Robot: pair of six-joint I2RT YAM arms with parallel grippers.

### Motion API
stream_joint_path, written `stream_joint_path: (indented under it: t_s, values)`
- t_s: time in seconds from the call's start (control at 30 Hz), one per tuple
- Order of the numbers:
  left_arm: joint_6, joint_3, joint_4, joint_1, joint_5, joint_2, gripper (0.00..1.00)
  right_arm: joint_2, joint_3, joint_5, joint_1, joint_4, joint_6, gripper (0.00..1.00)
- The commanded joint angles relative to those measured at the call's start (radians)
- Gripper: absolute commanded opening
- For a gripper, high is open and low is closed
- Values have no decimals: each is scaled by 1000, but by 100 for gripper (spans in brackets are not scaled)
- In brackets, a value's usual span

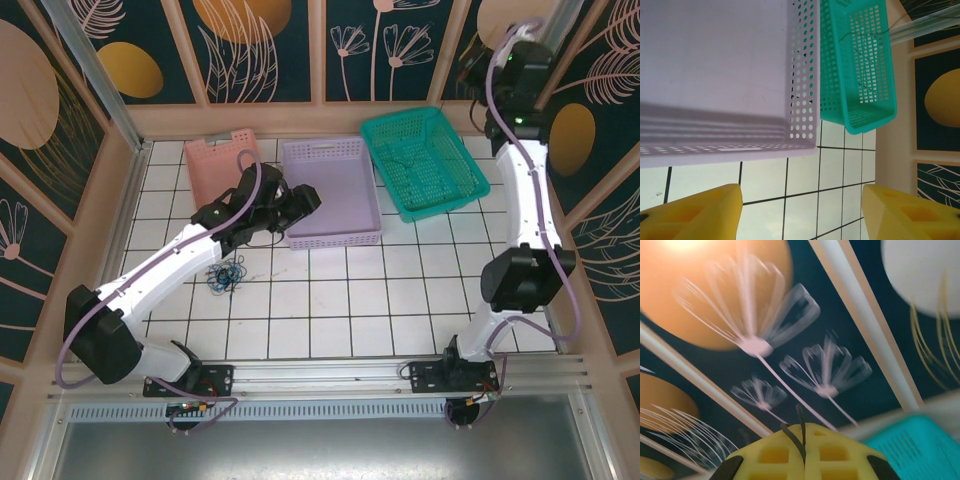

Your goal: Untangle the cables

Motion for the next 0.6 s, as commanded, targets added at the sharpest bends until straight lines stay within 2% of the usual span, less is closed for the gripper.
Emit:
stream_joint_path:
  t_s: [0.0,0.13,0.33,0.5,0.57]
  values:
    - [20,21,-37,4,-21,-15,64,29,-96,-31,-10,27,13,0]
    - [23,19,-59,3,-36,-29,64,116,-129,-56,-17,6,20,0]
    - [22,10,-116,4,-68,-45,64,271,-45,-82,-25,-96,33,0]
    - [15,3,-162,7,-93,-57,64,304,-50,-73,-8,-143,37,0]
    - [13,-6,-164,9,-95,-64,64,287,-80,-47,0,-157,36,7]
